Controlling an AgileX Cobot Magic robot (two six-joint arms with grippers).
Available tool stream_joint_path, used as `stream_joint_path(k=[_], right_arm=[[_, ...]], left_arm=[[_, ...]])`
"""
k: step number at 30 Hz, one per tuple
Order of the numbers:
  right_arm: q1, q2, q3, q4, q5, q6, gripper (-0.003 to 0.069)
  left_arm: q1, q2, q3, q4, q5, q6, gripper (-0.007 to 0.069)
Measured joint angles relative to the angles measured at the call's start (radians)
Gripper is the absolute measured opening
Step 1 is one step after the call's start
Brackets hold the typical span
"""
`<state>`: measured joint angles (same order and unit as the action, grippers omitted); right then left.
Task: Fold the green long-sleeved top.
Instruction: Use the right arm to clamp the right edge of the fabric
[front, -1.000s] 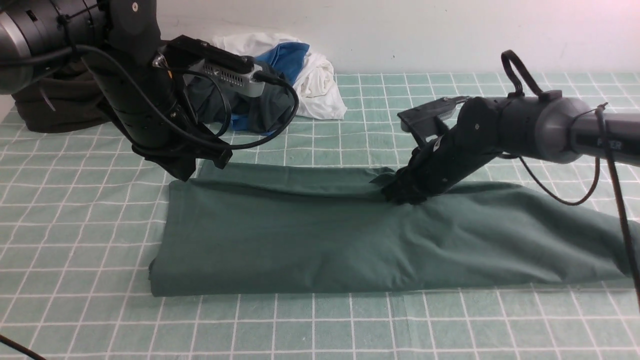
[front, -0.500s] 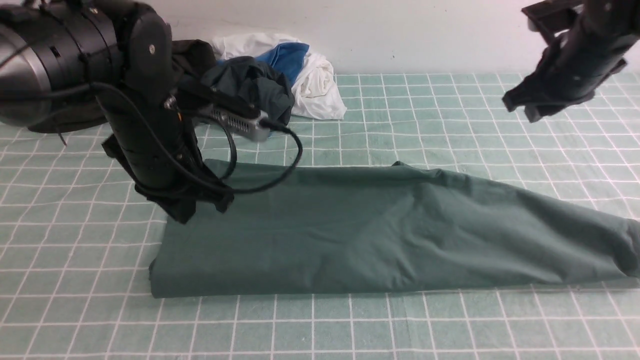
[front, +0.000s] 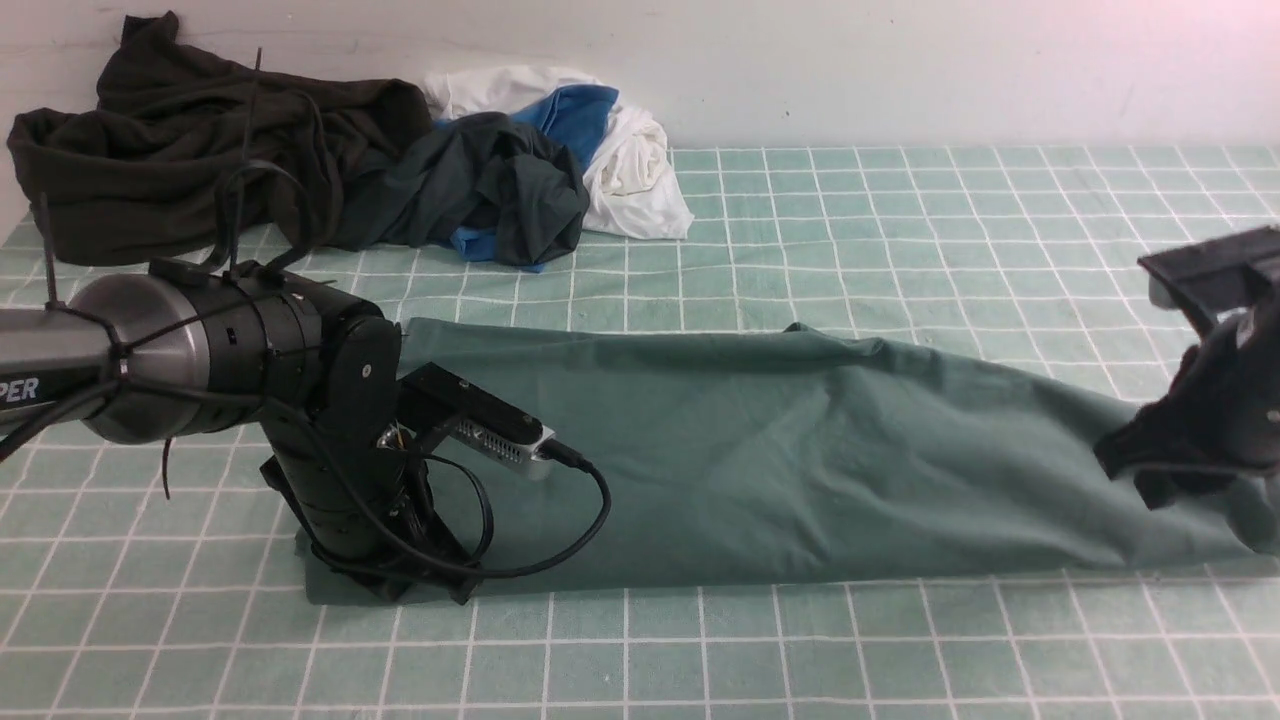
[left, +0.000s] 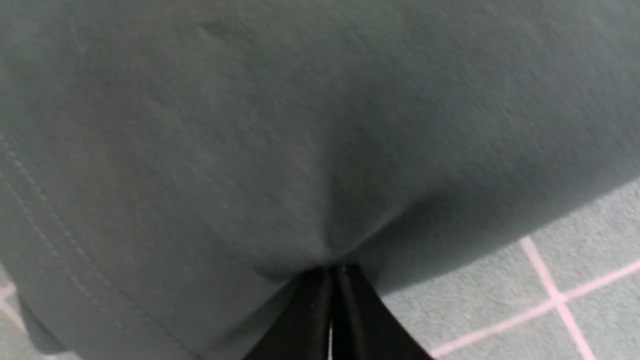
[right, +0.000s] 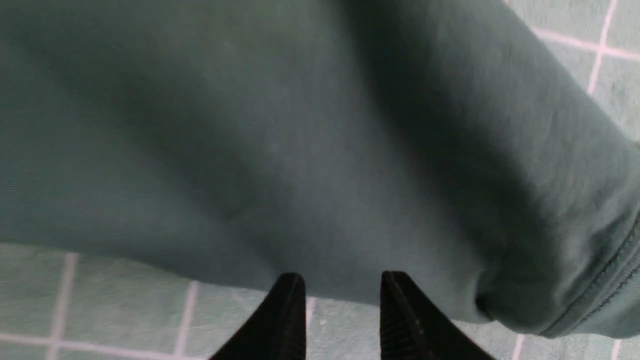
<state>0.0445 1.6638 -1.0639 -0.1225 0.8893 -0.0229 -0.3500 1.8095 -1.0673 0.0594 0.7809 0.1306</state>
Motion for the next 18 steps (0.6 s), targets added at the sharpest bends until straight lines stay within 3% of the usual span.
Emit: stream_joint_path(k=[4,8,18], right_arm=[[-0.093,0.080,0.028,-0.099,-0.112,0.153,0.0213],[-0.170,0.131,-0.014,-0.135,-0.087,0.218,0.0244],[-0.255,0.142,-0.130,-0.097,-0.018,0.225,0.0481]], left_arm=[[0.021,0.003,0.000,-0.010,0.000,0.000,-0.0003],[0.024,0.003,0.000,-0.015,0.003,0.000,-0.0003],[0.024,0.005,0.000,-0.017,0.003,0.000,-0.0003]])
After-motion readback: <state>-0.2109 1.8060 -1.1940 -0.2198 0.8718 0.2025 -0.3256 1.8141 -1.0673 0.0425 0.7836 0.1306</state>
